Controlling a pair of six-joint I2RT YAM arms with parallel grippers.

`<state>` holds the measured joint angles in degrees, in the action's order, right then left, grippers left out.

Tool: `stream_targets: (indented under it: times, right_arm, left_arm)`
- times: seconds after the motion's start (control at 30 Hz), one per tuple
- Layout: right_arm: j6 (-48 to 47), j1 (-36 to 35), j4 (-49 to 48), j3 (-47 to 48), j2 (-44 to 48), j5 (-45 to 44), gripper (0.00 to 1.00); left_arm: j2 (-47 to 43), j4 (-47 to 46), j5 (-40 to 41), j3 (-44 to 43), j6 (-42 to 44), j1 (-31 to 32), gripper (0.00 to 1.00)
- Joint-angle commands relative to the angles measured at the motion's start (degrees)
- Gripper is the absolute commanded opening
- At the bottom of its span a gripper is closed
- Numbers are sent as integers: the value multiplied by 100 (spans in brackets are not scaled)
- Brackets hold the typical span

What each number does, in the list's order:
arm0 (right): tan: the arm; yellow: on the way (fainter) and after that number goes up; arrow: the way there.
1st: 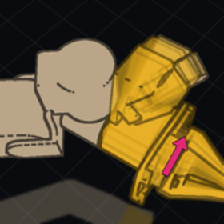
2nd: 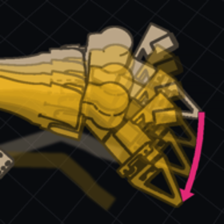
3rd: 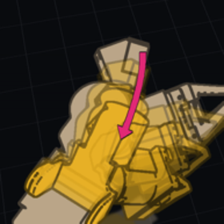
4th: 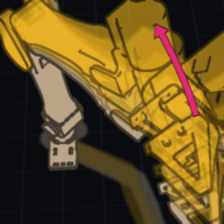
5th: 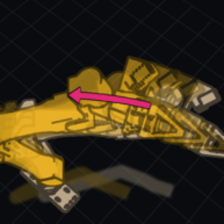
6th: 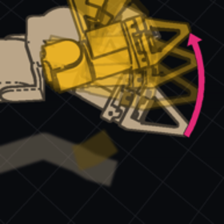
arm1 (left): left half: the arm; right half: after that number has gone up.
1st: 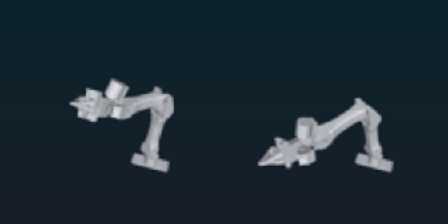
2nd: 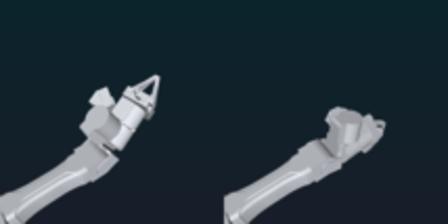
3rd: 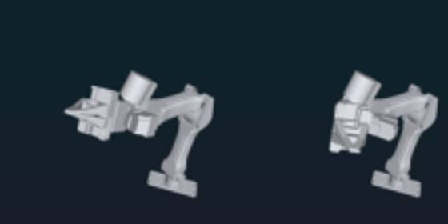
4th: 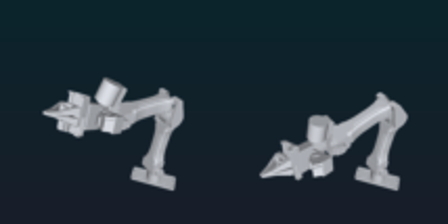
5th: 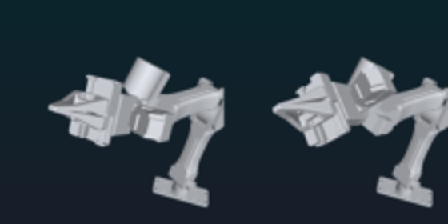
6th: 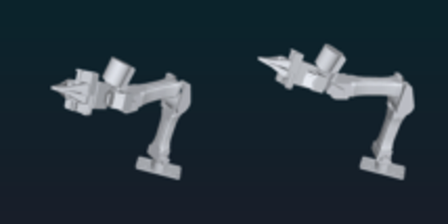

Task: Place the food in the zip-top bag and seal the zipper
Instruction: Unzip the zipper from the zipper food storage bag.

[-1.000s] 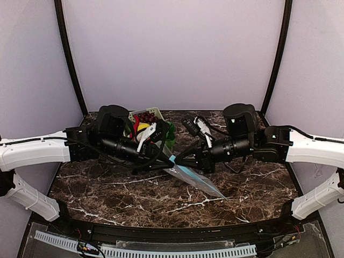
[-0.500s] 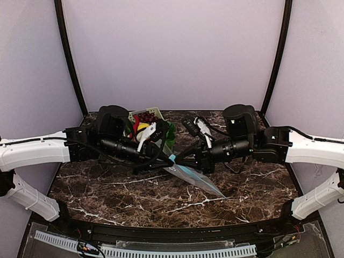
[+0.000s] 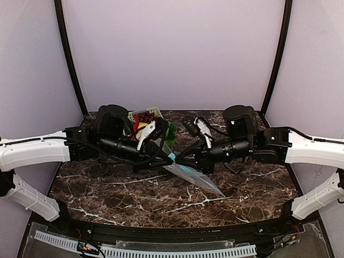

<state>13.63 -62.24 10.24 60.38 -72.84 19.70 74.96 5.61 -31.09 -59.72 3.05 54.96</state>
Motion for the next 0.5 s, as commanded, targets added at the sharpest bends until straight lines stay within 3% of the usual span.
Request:
stream_targets:
  times: [0.0, 0.47]
  right_arm:
    - [0, -41, 262, -158, 101, -10, 2]
    - [17, -43, 259, -223, 118, -37, 1]
  left_arm:
    - [-228, -200, 7, 61, -173, -188, 1]
    - [-235, -372, -108, 99, -434, -458, 1]
